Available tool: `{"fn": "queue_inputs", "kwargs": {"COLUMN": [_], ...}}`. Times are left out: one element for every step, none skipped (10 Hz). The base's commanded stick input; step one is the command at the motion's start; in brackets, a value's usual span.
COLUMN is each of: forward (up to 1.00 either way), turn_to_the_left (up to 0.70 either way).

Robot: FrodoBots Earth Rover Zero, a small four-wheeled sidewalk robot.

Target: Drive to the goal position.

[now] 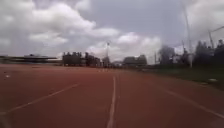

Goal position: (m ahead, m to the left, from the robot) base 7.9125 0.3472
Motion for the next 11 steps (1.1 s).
{"fn": "queue_inputs", "kwargs": {"forward": [0.70, 0.70, 0.70, 0.70, 0.70, 0.70, 0.70, 0.70, 0.70, 0.70, 0.70], "turn_to_the_left": [0.00, 0.00, 0.00, 0.00, 0.00, 0.00, 0.00, 0.00, 0.00, 0.00, 0.00]}}
